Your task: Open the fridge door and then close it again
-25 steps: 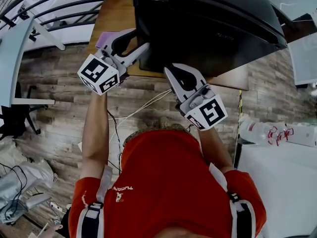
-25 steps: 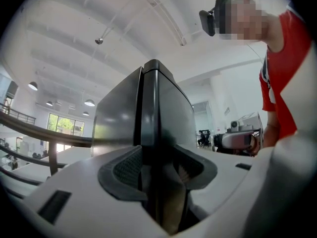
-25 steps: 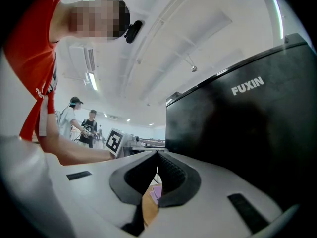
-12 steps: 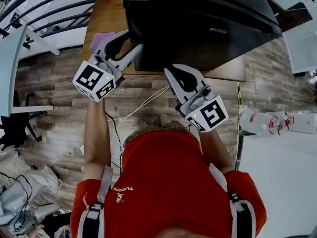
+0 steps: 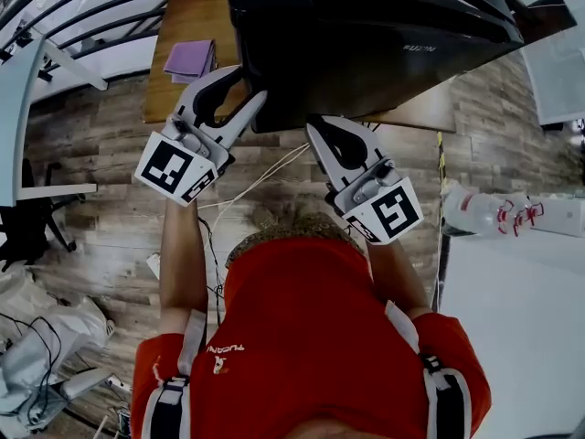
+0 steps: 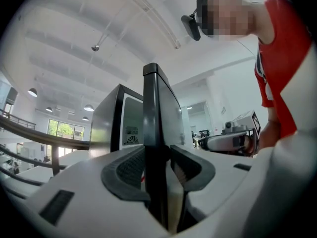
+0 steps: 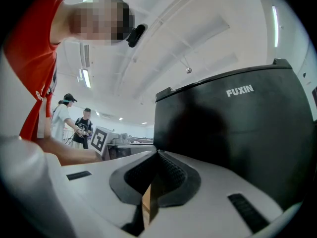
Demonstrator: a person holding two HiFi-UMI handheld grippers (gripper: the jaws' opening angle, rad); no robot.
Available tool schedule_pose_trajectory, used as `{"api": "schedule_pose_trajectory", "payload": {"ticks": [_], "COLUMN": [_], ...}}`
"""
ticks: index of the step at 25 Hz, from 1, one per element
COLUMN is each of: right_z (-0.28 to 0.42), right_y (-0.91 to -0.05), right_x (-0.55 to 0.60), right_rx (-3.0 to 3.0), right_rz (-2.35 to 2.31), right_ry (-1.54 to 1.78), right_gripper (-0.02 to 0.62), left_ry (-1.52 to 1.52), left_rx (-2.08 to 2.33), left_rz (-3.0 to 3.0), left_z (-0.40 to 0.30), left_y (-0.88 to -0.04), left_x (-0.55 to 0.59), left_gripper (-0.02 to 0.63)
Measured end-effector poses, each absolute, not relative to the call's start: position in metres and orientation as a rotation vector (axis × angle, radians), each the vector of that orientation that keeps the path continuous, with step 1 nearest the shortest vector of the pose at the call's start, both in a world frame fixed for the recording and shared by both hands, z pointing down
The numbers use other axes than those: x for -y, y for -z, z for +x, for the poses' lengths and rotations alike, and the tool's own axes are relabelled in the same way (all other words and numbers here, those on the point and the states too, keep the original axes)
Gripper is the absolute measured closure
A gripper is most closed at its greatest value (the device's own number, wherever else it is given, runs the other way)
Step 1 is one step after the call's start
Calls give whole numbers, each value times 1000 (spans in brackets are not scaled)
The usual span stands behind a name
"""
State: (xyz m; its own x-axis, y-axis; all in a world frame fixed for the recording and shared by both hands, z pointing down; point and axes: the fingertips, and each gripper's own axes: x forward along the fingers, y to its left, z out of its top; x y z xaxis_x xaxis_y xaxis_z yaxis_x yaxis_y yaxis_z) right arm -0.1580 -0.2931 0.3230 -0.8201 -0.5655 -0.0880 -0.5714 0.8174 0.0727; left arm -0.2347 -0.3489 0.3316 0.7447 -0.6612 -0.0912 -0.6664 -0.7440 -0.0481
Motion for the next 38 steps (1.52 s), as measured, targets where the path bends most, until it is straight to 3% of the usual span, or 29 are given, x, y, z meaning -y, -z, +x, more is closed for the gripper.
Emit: {"api": "schedule_pose_trajectory", "payload": {"ticks": [23, 38], "right_z": [-58, 25], "right_y": [-330, -353], "right_x": [141, 64], "right_rx": [-2947, -2895], "right_rz": [-844, -1024], "right_ry": [-130, -5], "right_gripper": [569, 566], "left_ry": [-118, -55], "left_rx": [-1348, -1259], "left_rz": [-2731, -2793], "left_z": [-156, -51], "left_y": [-332, -333], "left_x": [197, 108], "left_gripper": [469, 486]}}
